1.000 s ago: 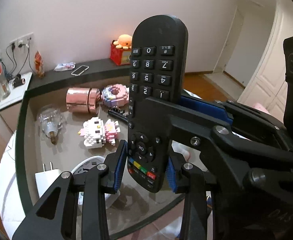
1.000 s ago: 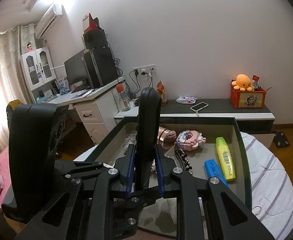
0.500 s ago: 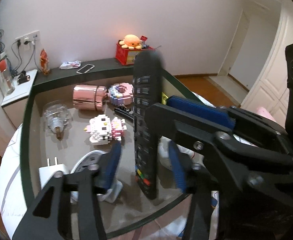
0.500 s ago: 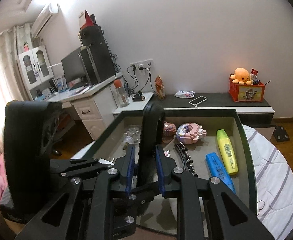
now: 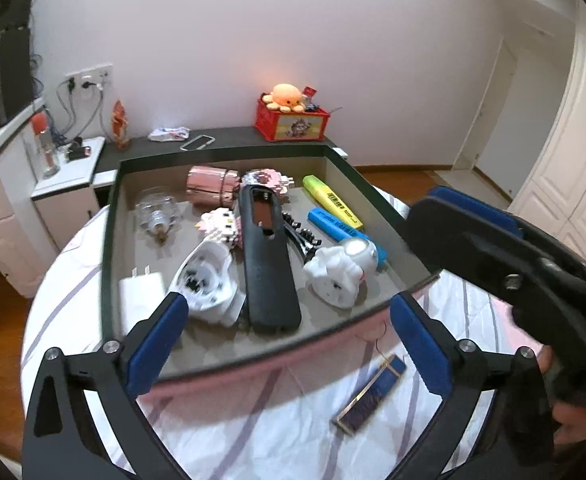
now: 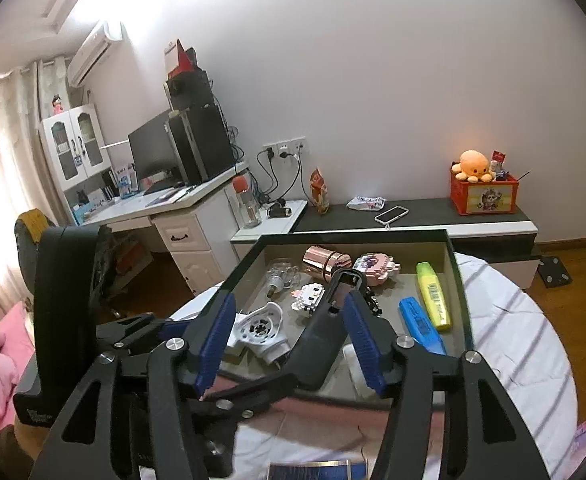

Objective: Organize rigid objects
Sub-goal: 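Move the left tool to the blue-and-gold lighter and grasp it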

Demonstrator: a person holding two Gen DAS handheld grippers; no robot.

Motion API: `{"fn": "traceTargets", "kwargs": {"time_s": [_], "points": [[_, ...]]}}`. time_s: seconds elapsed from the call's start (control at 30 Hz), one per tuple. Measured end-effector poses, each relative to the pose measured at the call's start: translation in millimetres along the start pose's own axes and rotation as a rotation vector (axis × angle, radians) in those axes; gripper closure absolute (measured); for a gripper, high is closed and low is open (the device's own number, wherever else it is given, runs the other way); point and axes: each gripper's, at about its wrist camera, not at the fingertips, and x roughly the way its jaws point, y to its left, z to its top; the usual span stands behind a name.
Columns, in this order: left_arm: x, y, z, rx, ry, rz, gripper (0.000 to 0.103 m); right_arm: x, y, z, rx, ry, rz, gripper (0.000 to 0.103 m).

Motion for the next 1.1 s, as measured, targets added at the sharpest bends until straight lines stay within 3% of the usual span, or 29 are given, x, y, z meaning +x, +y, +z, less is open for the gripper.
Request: {"fn": "traceTargets", "kwargs": {"time_s": [0.1, 0.47, 0.63, 0.73, 0.87, 1.1], "points": [[-16.5, -4.4, -9.3, -0.003, -0.011, 0.064, 0.001, -19.6, 1.9, -5.9, 0.002, -0.012, -0.009, 0.027], [-68.8, -16.1, -54.7, 0.001, -0.056, 0.307, 0.000, -70.4, -9.5, -37.1, 0.019, 0.019, -0.108, 0.023], [-74.3, -20.9, -78.7, -0.011, -0.023, 0.340, 0.000, -79.6, -21.3, -56.7, 0.030, 0.068, -0.170, 0.022], [-70.3, -30.0, -88.9, -0.004, 0.001, 0.317, 0.000, -81.5, -32.5, -69.8, 0.055, 0.110, -0.196, 0.022], [-52.3, -48.4, -99.9, 0.048, 0.047, 0.321, 0.000, -79.3, -52.6, -92.5, 0.083, 0.183, -0.260, 0.022], [-17.8, -82.4, -101.8, 0.110, 0.108, 0.273, 0.000, -81.6, -81.8, -119.1, 0.139, 0.248, -0.295, 0.022]]}}
